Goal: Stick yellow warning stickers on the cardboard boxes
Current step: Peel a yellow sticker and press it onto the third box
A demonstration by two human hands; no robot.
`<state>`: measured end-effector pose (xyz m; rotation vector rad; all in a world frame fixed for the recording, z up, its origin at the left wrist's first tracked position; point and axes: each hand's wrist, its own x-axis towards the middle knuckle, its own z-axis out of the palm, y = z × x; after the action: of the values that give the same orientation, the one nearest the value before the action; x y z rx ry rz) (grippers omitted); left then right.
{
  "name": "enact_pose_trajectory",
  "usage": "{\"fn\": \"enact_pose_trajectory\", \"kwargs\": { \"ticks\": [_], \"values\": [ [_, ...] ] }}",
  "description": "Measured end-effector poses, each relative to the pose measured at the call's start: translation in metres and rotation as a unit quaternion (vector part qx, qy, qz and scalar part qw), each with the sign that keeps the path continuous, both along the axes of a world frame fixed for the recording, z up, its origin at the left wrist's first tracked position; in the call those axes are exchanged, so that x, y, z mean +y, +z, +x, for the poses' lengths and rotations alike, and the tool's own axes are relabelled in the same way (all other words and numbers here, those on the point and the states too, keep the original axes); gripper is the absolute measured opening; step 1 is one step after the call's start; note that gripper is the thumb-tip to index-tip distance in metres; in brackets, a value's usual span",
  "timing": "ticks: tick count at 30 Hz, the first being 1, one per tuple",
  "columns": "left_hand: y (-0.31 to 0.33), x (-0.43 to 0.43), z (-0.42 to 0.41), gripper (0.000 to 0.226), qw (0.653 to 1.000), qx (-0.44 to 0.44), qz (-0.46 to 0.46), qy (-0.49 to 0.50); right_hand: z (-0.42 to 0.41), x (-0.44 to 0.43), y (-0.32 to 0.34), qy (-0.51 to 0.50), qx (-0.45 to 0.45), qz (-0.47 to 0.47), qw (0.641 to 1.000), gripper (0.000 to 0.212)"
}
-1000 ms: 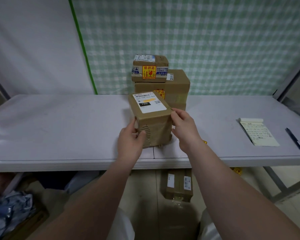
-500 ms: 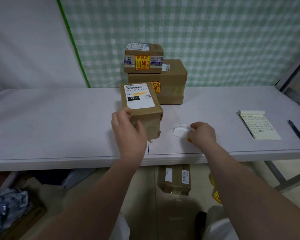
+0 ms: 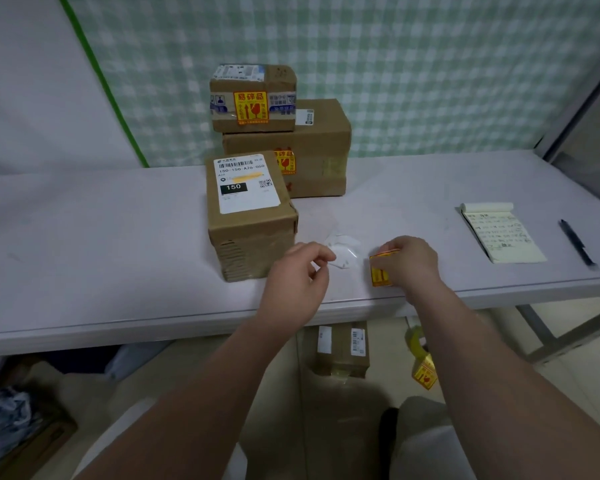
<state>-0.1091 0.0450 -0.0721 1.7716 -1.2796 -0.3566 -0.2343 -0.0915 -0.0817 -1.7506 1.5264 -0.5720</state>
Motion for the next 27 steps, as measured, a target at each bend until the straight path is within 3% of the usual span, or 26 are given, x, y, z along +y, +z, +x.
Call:
{"fn": "enact_pose_trajectory", "kwargs": {
  "ticks": [4,9,16,27],
  "values": [
    [-0.002,-0.002,-0.004,0.013,0.986,0.159,0.050,-0.026,-0.005,0.021,0.003,-0.004,-0.207,0.115,0.972,0.006],
    [0.000,0.007,-0.010,0.016,0.952,0.299,0.048,-0.036,0.002,0.049,0.010,0.043,-0.336,0.217,0.915,0.008],
    [0.003,0.027,-0.001,0.025,0.953,0.300,-0.010,0.040,-0.006,0.072,0.016,0.090,-0.369,0.277,0.882,0.025],
    [0.006,0.047,0.006,0.032,0.962,0.269,-0.024,0.041,-0.002,0.090,0.021,0.107,-0.370,0.239,0.891,0.010]
  ]
}}
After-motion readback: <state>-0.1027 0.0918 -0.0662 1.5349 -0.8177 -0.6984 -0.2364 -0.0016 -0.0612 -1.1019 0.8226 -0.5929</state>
